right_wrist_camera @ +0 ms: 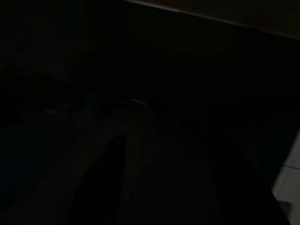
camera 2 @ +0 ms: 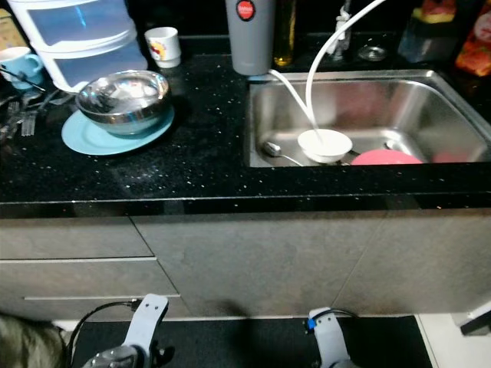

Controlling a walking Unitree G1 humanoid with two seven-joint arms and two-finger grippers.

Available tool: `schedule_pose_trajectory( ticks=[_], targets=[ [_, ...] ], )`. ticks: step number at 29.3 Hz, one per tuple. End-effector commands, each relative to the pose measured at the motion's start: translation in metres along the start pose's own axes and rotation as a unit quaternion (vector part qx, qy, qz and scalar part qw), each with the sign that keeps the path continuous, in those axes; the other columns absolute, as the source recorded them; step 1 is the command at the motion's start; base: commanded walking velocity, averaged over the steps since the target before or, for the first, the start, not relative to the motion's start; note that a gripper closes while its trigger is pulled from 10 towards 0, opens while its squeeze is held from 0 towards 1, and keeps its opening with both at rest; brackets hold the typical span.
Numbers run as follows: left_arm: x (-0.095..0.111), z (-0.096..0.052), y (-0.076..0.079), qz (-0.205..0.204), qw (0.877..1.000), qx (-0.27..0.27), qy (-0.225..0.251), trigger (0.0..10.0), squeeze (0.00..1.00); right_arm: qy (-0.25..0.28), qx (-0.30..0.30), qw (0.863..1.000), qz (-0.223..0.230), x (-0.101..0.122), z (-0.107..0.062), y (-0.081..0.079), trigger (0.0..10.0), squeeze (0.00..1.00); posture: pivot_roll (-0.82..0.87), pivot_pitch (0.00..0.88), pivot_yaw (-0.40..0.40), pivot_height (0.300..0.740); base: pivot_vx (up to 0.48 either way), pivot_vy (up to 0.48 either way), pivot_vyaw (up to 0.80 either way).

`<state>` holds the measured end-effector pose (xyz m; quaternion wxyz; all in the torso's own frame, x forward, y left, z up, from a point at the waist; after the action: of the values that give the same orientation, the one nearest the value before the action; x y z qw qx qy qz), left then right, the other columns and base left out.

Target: Kitchen organization

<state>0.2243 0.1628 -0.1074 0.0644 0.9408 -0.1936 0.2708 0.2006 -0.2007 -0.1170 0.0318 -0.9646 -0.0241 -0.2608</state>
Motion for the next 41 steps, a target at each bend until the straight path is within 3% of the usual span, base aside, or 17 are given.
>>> schedule_pose_trajectory(
  ticks=[1, 8, 16, 21, 31, 33, 38, 39, 40, 41],
  targets=[
    [-0.008, -0.002, -0.005, 0.0, 1.0, 0.007, -0.008, 10.0, 0.0, -0.002, 0.007, 1.0, 0.001, 0.0, 0.001, -0.005, 10.0, 0.0, 0.04, 0.112, 0.018, 0.74, 0.0, 0.0, 0.8],
    [-0.007, -0.002, -0.001, -0.005, 1.0, -0.011, -0.005, 10.0, 0.0, -0.001, 0.008, 1.0, 0.008, 0.0, 0.001, -0.006, 10.0, 0.0, 0.04, 0.113, 0.02, 0.74, 0.0, 0.0, 0.77],
    [-0.006, -0.002, -0.003, 0.004, 1.0, -0.006, -0.002, 10.0, 0.0, -0.006, 0.002, 1.0, 0.013, -0.002, 0.001, -0.004, 10.0, 0.0, 0.04, 0.114, 0.019, 0.74, 0.0, -0.118, 0.0],
    [-0.003, -0.002, -0.002, -0.036, 0.999, -0.003, 0.02, 10.0, 0.0, -0.006, -0.001, 1.0, 0.016, -0.002, 0.001, -0.004, 10.0, 0.0, 0.04, 0.115, 0.02, 0.74, 0.0, -0.28, 0.0],
    [-0.002, -0.002, -0.003, -0.035, 0.999, -0.001, 0.025, 10.0, 0.0, -0.005, -0.001, 1.0, 0.017, -0.002, 0.001, -0.004, 10.0, 0.0, 0.04, 0.115, 0.019, 0.74, 0.0, 0.0, 0.0],
    [0.012, -0.003, 0.012, -0.021, 0.995, -0.07, 0.073, 10.0, 0.0, -0.007, 0.001, 1.0, 0.015, -0.003, 0.001, -0.003, 10.0, 0.0, 0.05, 0.112, 0.009, 0.74, 0.0, 0.0, 0.0],
    [0.017, -0.004, 0.021, 0.002, 0.99, -0.108, 0.091, 10.0, 0.0, -0.008, 0.001, 1.0, 0.015, -0.003, 0.001, -0.003, 10.0, 0.0, 0.05, 0.11, 0.008, 0.74, 0.0, 0.0, 0.0],
    [0.033, -0.013, 0.028, 0.013, 0.971, -0.2, 0.133, 10.0, 0.0, -0.009, 0.002, 1.0, 0.014, -0.004, 0.001, -0.003, 10.0, 0.0, 0.05, 0.11, 0.004, 0.74, 0.0, 0.0, 0.0],
    [0.033, -0.013, 0.028, 0.013, 0.971, -0.2, 0.133, 10.0, 0.0, -0.009, 0.002, 1.0, 0.014, -0.004, 0.001, -0.003, 10.0, 0.0, 0.05, 0.11, 0.004, 0.74, 0.0, 0.0, 0.0],
    [0.044, -0.022, 0.03, 0.023, 0.952, -0.259, 0.162, 10.0, 0.0, -0.01, 0.002, 1.0, 0.013, -0.004, 0.0, -0.003, 10.0, 0.0, 0.06, 0.109, 0.003, 0.74, 0.0, 0.0, 0.0]
  ],
)
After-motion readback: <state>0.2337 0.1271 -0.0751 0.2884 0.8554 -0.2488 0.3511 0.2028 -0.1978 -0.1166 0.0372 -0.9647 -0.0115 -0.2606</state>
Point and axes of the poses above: a point about 5 cm out from each wrist's last joint towards the gripper, its own z axis pointing out of the wrist towards the gripper, its own x axis along the axis of the wrist's last joint, y = z × x, the point moved 4 cm from there along z, pointing out of the wrist towards the gripper, and after that the axes turned 9 degrees about z, right-handed, at the moved point
